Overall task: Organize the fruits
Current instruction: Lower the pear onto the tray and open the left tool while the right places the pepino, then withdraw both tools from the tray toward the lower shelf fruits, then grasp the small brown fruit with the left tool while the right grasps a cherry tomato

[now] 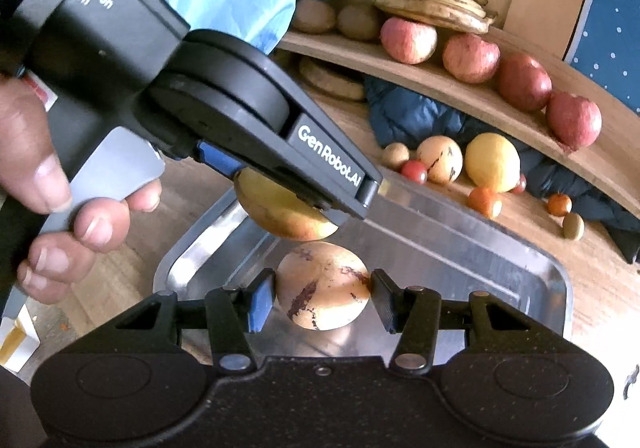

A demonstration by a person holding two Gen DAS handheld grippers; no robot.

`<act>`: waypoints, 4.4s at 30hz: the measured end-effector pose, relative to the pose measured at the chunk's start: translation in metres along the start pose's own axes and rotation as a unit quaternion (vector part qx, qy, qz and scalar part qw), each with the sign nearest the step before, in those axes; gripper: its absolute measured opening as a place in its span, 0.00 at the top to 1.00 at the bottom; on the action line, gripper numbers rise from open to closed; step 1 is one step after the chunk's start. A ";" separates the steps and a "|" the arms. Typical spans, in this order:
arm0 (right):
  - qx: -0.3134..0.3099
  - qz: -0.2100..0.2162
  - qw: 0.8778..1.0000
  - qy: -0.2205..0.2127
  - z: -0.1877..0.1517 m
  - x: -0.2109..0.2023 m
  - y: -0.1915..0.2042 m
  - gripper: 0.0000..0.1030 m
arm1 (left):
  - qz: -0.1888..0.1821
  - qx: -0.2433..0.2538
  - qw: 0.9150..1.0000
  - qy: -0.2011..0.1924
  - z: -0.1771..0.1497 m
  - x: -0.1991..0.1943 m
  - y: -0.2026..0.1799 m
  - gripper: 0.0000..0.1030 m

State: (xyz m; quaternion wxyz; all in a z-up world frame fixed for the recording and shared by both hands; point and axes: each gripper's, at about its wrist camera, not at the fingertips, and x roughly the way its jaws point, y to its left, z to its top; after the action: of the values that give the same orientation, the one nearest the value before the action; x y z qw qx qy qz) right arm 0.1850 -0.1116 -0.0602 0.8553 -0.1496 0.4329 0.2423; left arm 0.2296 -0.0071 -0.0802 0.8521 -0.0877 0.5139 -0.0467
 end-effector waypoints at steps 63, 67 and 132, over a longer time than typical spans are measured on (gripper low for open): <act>0.102 -0.032 0.994 0.022 -0.066 -0.076 -0.037 0.01 | 0.084 0.065 0.992 0.068 -0.092 -0.054 -0.022 0.01; 0.117 -0.044 0.992 0.033 -0.072 -0.077 -0.043 0.01 | 0.093 0.065 0.991 0.070 -0.091 -0.054 -0.020 0.01; 0.165 -0.096 0.981 0.032 0.060 0.041 -0.109 0.01 | 0.017 0.121 0.991 0.060 0.101 0.080 0.007 0.01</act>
State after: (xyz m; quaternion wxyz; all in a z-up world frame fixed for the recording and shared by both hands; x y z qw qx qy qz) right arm 0.3053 -0.1630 -0.0536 0.8732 -0.0548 0.4778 0.0791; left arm 0.3566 -0.0033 -0.1052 0.8250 0.0273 0.5557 -0.0990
